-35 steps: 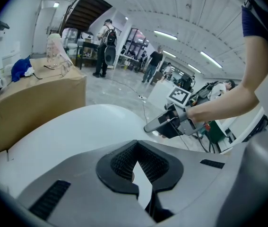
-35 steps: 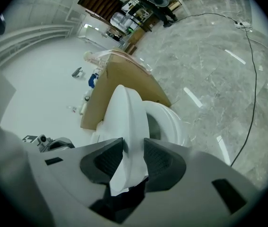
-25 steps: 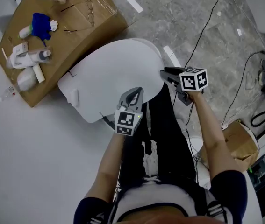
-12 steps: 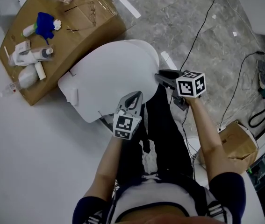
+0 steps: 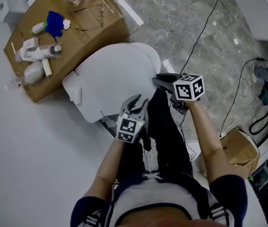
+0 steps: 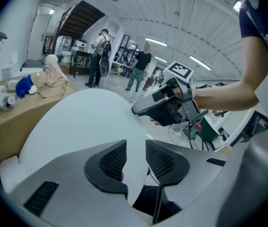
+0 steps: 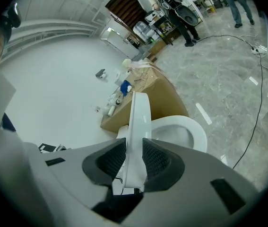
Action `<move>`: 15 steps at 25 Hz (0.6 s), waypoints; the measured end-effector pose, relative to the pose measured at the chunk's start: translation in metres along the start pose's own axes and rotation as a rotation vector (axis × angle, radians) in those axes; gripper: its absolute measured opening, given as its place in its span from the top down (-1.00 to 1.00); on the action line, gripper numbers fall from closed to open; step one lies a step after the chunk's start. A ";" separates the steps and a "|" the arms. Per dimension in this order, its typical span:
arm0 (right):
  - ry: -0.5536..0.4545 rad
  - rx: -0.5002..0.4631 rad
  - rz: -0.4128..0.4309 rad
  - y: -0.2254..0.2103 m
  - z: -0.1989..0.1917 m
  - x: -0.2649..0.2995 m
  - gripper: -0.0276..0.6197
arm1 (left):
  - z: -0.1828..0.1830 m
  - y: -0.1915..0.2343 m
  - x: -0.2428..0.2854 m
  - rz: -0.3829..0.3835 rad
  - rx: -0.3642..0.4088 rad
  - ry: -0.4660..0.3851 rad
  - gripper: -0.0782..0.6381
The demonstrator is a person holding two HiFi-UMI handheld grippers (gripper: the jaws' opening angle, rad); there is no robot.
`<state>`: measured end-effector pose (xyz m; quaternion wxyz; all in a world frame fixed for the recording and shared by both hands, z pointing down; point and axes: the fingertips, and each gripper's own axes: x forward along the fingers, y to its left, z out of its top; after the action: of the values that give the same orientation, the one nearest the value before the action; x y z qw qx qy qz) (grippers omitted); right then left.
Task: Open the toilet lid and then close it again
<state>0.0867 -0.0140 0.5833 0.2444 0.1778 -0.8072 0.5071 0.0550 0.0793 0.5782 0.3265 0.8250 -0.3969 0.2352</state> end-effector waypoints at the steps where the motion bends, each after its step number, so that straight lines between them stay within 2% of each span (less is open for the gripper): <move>1: 0.003 -0.006 0.005 0.005 0.001 0.000 0.62 | 0.002 0.000 -0.003 0.001 0.007 0.003 0.42; 5: 0.019 -0.037 0.023 0.025 0.003 -0.001 0.63 | 0.013 0.002 -0.013 0.048 0.079 0.000 0.27; 8: 0.027 -0.057 0.034 0.041 0.004 -0.002 0.63 | 0.015 -0.001 -0.017 0.097 0.151 0.031 0.08; 10: 0.026 -0.062 0.043 0.049 0.005 -0.003 0.63 | 0.016 -0.003 -0.018 0.122 0.181 0.051 0.02; 15: 0.017 -0.071 0.073 0.071 0.007 -0.003 0.63 | 0.013 -0.004 -0.022 0.175 0.140 0.102 -0.01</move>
<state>0.0501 0.0098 0.5270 0.2386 0.1350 -0.8285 0.4883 0.0479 0.0827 0.5538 0.2662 0.7948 -0.4330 0.3316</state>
